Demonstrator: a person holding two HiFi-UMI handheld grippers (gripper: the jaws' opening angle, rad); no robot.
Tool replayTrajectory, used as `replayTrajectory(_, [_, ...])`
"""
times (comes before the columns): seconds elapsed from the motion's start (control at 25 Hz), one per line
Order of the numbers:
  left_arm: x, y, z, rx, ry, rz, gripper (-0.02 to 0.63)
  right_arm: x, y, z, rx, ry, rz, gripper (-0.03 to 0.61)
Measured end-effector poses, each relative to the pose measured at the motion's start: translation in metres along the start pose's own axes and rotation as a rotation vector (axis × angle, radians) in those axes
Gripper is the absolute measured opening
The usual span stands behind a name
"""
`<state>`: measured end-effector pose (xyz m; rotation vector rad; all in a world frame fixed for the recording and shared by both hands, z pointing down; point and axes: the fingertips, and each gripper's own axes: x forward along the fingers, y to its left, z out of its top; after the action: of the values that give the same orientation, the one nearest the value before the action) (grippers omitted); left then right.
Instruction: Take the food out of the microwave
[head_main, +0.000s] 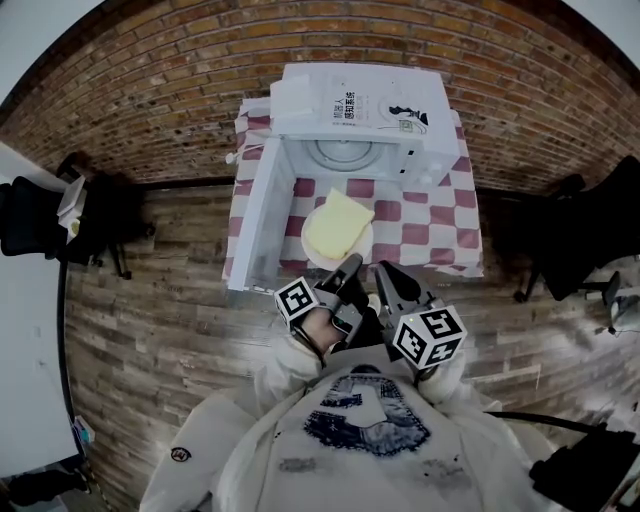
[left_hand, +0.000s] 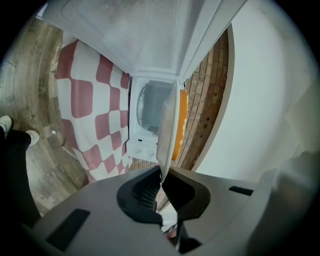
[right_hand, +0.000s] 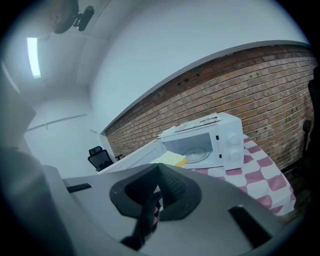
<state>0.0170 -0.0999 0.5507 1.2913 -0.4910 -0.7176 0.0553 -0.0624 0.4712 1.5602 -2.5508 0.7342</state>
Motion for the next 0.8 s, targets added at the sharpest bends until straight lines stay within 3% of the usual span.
replayTrajectory(0.36, [-0.031, -0.012, -0.026, -0.009, -0.002, -0.017, 0.017, -0.024, 0.015, -0.014, -0.023, 0.006, -0.007, 0.014])
replayTrajectory(0.8, [-0.035, -0.025, -0.050, 0.004, -0.013, -0.026, 0.017, -0.036, 0.003, 0.000, -0.054, -0.030, 0.024, 0.014])
